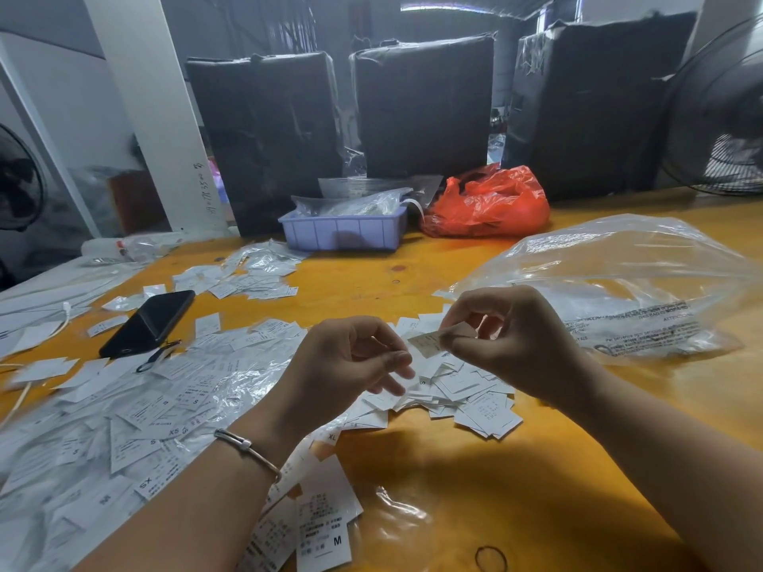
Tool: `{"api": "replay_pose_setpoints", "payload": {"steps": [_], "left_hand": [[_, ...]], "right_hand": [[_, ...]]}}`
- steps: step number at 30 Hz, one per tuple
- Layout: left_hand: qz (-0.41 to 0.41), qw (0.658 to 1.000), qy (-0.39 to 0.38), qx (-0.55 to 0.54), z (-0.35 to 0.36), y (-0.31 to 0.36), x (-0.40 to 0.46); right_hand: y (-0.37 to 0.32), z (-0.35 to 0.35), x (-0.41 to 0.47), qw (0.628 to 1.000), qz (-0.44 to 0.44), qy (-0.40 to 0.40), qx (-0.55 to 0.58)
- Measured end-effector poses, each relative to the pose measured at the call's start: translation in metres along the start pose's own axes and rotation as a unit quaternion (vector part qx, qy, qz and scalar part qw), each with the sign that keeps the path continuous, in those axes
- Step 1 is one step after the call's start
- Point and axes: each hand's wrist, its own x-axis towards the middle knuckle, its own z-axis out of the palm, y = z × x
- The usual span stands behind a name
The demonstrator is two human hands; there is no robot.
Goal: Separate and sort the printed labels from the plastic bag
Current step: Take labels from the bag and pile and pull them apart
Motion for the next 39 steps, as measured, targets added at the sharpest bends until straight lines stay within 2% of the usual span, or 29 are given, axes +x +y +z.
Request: {"api": "replay_pose_setpoints", "payload": {"steps": [4, 10, 17, 24, 28, 30, 39], "left_hand": [[-0.010, 1.000, -0.009, -0.003, 0.000, 0.001, -0.001], [-0.032, 0.999, -0.027, -0.001, 0.000, 0.000, 0.001], [-0.042, 0.998, -0.056, -0.003, 0.003, 0.000, 0.000], [-0.052, 0.997, -0.046, -0.017, 0.002, 0.000, 0.001], [-0.052, 0.998, -0.033, -0.033, 0.001, 0.001, 0.001], [-0.056, 0.997, -0.035, -0.041, 0.001, 0.001, 0.001], [-0.051, 0.997, -0.052, -0.033, 0.004, 0.003, 0.001]], "right_hand": [[0.001, 0.002, 0.001, 0.999, 0.019, -0.028, 0.010], [0.002, -0.002, 0.002, 0.991, 0.071, -0.056, 0.094], [0.002, 0.005, 0.000, 0.987, 0.077, -0.105, 0.092], [0.001, 0.003, 0.001, 0.978, 0.096, -0.082, 0.168], [-0.001, 0.001, 0.002, 0.990, 0.049, 0.014, 0.134], [0.000, 0.004, 0.000, 0.994, 0.031, 0.037, 0.099], [-0.002, 0.022, -0.006, 0.994, 0.017, 0.028, 0.104]]}}
